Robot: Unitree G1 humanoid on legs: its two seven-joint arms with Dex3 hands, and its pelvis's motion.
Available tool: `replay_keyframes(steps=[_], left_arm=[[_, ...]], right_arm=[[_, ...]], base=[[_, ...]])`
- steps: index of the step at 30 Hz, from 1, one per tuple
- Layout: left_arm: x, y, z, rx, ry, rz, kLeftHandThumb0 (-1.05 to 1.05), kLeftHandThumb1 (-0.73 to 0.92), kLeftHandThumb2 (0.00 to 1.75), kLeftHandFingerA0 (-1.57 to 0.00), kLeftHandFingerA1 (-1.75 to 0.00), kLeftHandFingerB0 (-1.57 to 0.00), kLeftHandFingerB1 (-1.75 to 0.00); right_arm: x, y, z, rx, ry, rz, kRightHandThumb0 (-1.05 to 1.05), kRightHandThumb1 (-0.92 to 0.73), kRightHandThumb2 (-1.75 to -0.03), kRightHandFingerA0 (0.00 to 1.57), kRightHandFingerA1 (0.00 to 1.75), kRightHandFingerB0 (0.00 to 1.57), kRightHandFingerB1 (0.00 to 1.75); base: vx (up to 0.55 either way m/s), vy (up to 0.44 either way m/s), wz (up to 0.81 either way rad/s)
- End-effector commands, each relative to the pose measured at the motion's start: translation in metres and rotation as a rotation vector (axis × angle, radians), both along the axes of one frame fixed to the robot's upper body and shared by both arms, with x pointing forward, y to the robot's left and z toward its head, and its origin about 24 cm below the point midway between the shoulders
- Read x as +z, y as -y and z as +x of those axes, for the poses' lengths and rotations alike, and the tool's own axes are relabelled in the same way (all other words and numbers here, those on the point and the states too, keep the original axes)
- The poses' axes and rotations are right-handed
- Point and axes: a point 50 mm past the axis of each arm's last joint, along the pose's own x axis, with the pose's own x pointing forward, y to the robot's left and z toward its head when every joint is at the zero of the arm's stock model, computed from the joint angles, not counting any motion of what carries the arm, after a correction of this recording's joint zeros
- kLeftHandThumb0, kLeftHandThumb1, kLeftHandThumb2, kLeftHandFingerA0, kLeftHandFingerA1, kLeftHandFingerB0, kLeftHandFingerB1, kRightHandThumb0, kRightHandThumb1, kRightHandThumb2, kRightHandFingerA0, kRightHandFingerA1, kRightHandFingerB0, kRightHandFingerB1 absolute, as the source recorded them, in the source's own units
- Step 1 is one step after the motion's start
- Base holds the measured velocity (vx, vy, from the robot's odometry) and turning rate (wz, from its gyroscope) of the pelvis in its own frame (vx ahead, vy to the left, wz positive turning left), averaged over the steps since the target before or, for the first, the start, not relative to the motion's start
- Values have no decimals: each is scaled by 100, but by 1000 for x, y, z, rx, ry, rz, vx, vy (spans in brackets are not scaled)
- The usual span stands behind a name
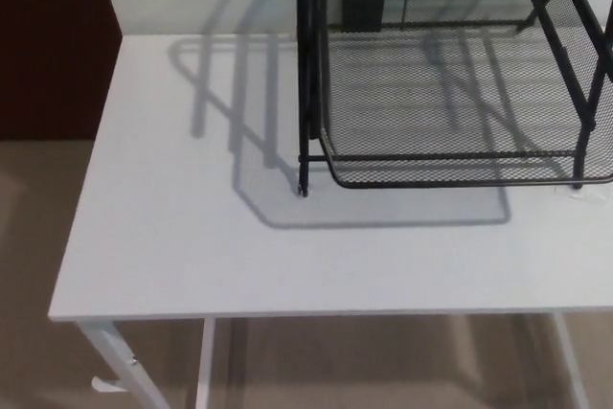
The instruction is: The robot walks towards a file tray kept in the middle of a desk and uses its right hand to grab a tray and pulls it out towards itself
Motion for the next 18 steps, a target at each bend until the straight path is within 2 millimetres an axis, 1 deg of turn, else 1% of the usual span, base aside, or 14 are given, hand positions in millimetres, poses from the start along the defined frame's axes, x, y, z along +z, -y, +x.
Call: replay_keyframes(steps=[1,3,8,9,11,12,13,15,16,17,18], left_arm=[[3,-2,6,-21,37,14,-30,53,56,-58,-43,-49,-39],[4,-2,6,-28,36,20,-30,53,56,-58,-42,-49,-39],[5,-3,3,-27,36,10,-29,53,56,-59,-43,-49,-39],[5,-3,2,-25,35,1,-35,46,67,-55,-51,-45,-47],[5,-3,1,-22,37,4,-36,45,68,-56,-52,-46,-48],[5,-3,1,-23,37,4,-38,45,70,-56,-53,-44,-48],[5,-4,1,-19,38,5,-38,45,70,-58,-54,-45,-48],[4,-4,2,-15,38,6,-39,45,70,-58,-54,-45,-49],[4,-5,2,-10,36,3,-37,45,69,-58,-53,-46,-48],[3,-4,2,-12,35,5,-29,53,55,-64,-45,-51,-40],[3,-4,2,-13,36,7,-37,44,69,-60,-53,-47,-48]], right_arm=[[5,3,4,-6,23,1,-36,-80,-63,59,79,43,50],[7,1,3,-8,17,2,-31,-80,-63,60,81,44,51],[3,4,0,-6,21,-3,-34,-79,-62,62,84,45,53],[2,4,-1,-12,14,1,-35,-79,-62,62,83,45,52],[1,4,-1,-18,9,11,-36,-78,-62,60,85,44,51],[1,4,-1,-14,13,3,-35,-78,-62,61,91,45,52],[2,4,1,-3,21,-3,-36,-79,-62,59,92,45,53],[2,3,2,-4,24,4,-35,-79,-62,58,92,44,53],[2,3,1,-6,21,6,-34,-79,-62,60,89,44,53],[2,4,2,-6,18,3,-34,-80,-62,61,81,44,52],[1,4,2,-8,16,5,-33,-79,-63,61,80,44,51]], base=[[52,-82,1],[24,-40,2],[0,0,0],[0,0,0],[0,0,0],[0,0,0],[0,0,0],[0,0,0],[0,0,0],[0,0,0],[0,0,0]])
